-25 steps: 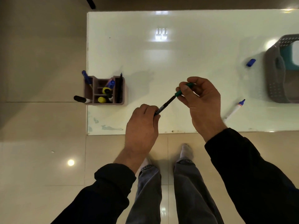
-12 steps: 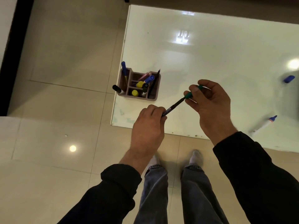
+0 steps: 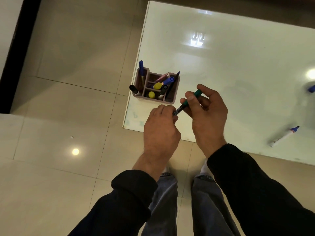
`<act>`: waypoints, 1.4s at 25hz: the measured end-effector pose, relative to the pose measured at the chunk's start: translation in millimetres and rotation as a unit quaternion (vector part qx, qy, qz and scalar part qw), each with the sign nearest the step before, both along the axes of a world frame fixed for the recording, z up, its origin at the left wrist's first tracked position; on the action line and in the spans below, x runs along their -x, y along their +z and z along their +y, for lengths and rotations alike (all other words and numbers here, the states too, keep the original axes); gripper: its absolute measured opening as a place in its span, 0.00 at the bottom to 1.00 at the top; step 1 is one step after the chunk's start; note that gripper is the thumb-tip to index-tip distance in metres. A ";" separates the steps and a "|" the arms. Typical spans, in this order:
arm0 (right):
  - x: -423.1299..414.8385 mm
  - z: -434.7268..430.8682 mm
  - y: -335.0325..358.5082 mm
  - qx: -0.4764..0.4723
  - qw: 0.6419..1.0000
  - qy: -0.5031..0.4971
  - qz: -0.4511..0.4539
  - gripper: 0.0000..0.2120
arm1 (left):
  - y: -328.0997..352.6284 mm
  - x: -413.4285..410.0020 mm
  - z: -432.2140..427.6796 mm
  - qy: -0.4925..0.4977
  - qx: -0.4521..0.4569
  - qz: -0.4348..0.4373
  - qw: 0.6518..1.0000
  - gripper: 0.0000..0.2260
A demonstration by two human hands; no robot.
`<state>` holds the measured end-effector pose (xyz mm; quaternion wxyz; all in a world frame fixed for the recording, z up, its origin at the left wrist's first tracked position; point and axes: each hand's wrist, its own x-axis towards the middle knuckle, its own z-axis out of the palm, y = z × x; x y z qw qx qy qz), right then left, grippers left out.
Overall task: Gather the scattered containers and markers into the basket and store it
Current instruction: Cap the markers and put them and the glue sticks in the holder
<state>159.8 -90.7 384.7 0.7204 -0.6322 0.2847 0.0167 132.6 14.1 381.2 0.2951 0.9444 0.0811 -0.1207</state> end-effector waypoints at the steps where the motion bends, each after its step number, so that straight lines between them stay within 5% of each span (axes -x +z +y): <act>1: -2.7 2.1 1.5 0.018 1.000 0.022 -0.008 0.13 | 1.1 0.5 2.1 0.007 0.014 -0.004 1.000 0.09; 8: -34.4 -9.5 7.6 0.185 0.972 0.013 -0.143 0.13 | -14.6 7.6 18.3 0.073 -0.010 0.029 0.997 0.19; 17: -26.5 1.0 -52.3 0.253 0.931 0.251 -0.075 0.09 | -30.8 22.7 -3.2 0.003 -0.039 0.046 0.998 0.10; 26: 12.8 -138.4 -45.3 0.232 0.961 0.145 -0.030 0.14 | -33.0 1.0 -116.9 -0.104 -0.004 0.016 0.994 0.10; 35: 100.7 -353.5 -78.9 0.360 0.921 0.034 0.145 0.14 | -59.9 24.8 -308.6 -0.277 0.001 0.079 0.958 0.12</act>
